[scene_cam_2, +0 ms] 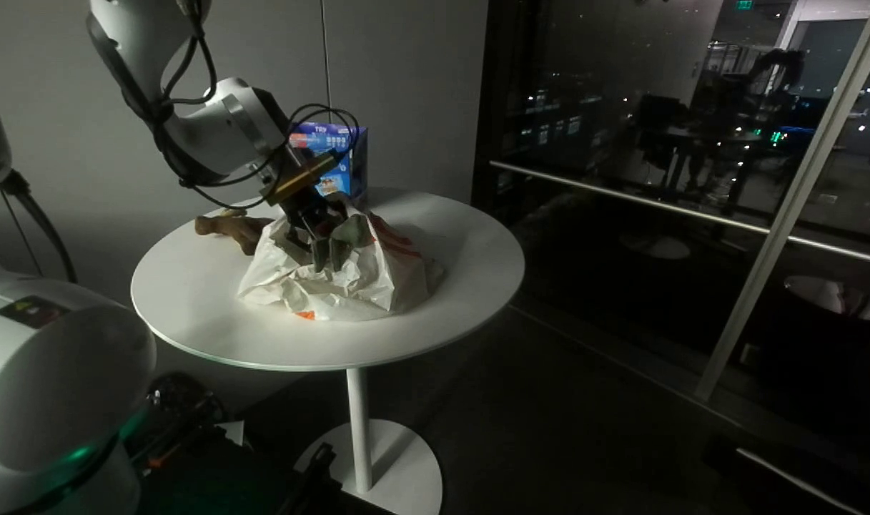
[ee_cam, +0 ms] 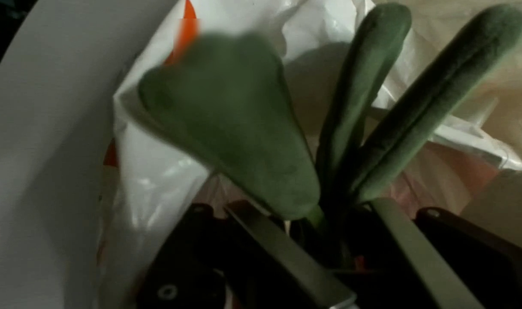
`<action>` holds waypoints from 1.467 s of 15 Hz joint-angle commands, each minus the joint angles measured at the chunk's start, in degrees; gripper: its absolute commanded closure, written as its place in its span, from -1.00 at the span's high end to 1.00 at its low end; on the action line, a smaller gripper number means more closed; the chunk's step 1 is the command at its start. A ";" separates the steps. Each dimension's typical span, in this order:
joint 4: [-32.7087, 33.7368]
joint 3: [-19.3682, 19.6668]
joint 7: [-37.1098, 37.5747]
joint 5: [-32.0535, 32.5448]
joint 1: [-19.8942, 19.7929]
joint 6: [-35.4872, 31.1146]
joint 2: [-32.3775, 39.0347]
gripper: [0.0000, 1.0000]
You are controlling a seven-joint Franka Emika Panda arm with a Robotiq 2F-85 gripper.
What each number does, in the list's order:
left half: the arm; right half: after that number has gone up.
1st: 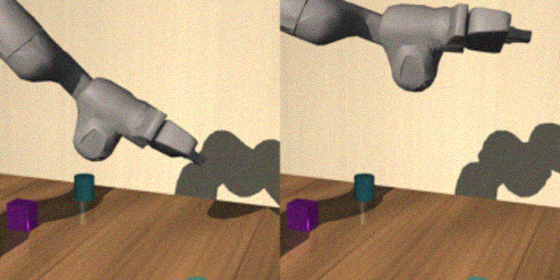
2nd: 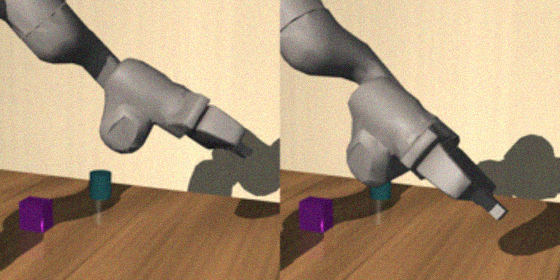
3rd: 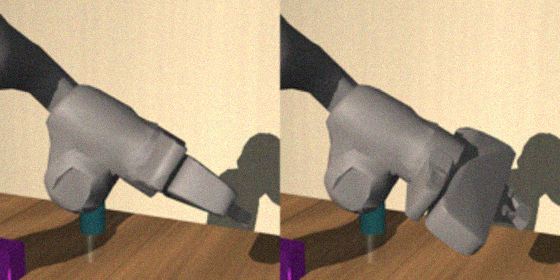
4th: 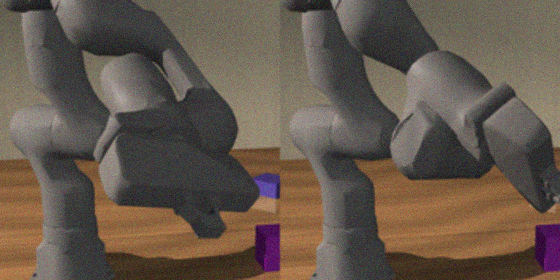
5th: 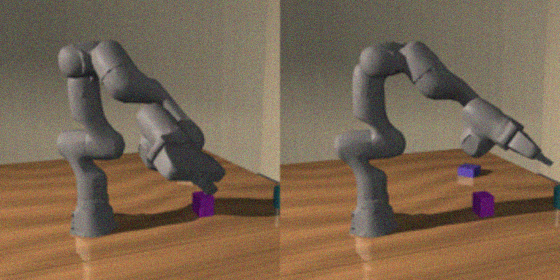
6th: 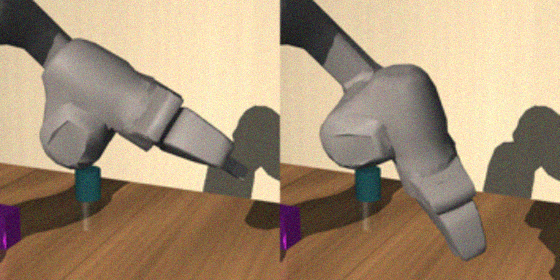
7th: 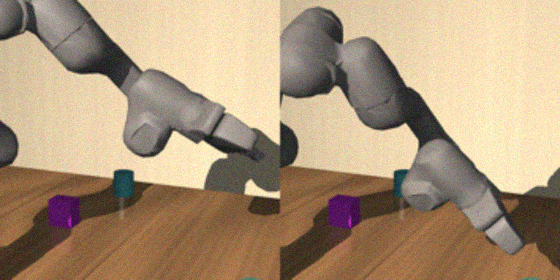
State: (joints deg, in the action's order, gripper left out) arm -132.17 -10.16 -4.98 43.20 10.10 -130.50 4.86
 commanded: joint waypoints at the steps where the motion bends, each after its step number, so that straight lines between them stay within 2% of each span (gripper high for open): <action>1: 1.60 0.93 -4.07 -4.36 -1.35 -2.26 2.41 -0.38; 3: 1.50 1.05 -5.24 -7.02 -1.68 -2.49 2.12 -0.23; 6: 0.89 0.94 -4.97 -10.27 -1.45 1.06 -1.63 0.21; 11: -0.61 0.61 -9.62 -17.29 -1.18 6.90 -10.95 1.00; 13: 0.10 0.70 -6.52 -17.14 -1.25 10.26 -13.54 1.00; 15: 0.61 0.88 -8.16 -18.94 -1.17 13.27 -15.43 1.00; 19: 1.57 1.73 -24.06 -28.54 0.93 19.69 -18.14 1.00; 22: 2.64 -1.14 -25.94 -26.15 3.26 26.39 -17.37 1.00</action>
State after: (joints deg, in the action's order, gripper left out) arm -130.76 -9.52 -27.93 16.13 10.87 -109.13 -12.37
